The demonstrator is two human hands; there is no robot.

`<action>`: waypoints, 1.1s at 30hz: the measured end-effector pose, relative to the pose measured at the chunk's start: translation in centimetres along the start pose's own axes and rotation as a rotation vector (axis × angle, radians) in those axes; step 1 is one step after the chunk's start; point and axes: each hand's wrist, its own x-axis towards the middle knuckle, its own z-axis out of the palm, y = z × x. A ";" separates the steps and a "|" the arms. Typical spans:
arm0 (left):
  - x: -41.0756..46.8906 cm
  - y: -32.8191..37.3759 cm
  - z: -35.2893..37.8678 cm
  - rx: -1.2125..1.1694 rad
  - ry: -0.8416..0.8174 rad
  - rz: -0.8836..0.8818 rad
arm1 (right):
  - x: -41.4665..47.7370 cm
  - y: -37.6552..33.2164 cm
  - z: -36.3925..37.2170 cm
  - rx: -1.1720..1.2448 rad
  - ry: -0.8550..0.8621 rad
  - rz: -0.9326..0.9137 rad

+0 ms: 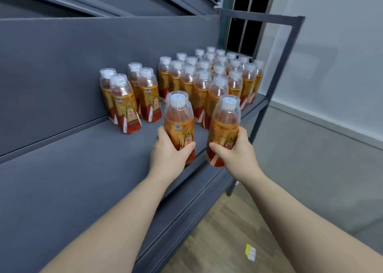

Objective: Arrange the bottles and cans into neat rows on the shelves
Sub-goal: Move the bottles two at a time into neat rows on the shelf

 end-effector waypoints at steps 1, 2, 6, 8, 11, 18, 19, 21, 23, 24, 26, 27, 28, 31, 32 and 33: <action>0.7 -0.3 -0.4 0.002 0.019 -0.009 | 0.8 -0.2 0.8 -0.005 -0.016 -0.010; 1.4 -0.6 -0.7 0.005 0.036 -0.020 | 1.6 -0.4 1.5 -0.004 -0.031 -0.020; 3.6 -1.9 -1.9 0.024 0.112 -0.049 | 4.4 -1.1 4.2 0.012 -0.100 -0.071; 4.5 -2.4 -2.2 0.038 0.154 -0.069 | 5.9 -1.3 5.4 0.027 -0.141 -0.089; 5.7 -2.9 -2.3 0.047 0.218 -0.106 | 8.4 -1.6 7.3 0.042 -0.220 -0.120; 7.7 -3.4 -2.2 0.069 0.350 -0.201 | 13.2 -1.5 10.5 0.069 -0.373 -0.199; 8.0 -3.4 -2.1 0.072 0.362 -0.210 | 13.8 -1.6 10.9 0.072 -0.394 -0.206; 8.4 -3.5 -1.9 0.072 0.390 -0.226 | 14.9 -1.6 11.6 0.083 -0.425 -0.219; 8.7 -3.6 -1.7 0.063 0.420 -0.244 | 15.7 -1.7 12.2 0.093 -0.448 -0.231; 8.8 -3.7 -1.6 0.058 0.429 -0.251 | 16.0 -1.7 12.4 0.094 -0.460 -0.237; 9.0 -3.7 -1.4 0.049 0.440 -0.264 | 16.6 -1.8 12.8 0.099 -0.486 -0.241; 9.0 -3.6 -1.3 0.046 0.446 -0.270 | 16.9 -1.8 13.0 0.099 -0.498 -0.243; 9.1 -3.6 -1.3 0.043 0.454 -0.274 | 17.1 -1.8 13.2 0.098 -0.507 -0.245; 9.4 -3.5 -1.5 0.037 0.447 -0.281 | 17.5 -1.7 13.8 0.110 -0.522 -0.244; 9.4 -3.5 -1.6 0.038 0.431 -0.285 | 17.6 -1.7 14.0 0.114 -0.524 -0.243; 9.4 -3.6 -1.6 0.040 0.414 -0.290 | 17.6 -1.6 14.1 0.116 -0.527 -0.241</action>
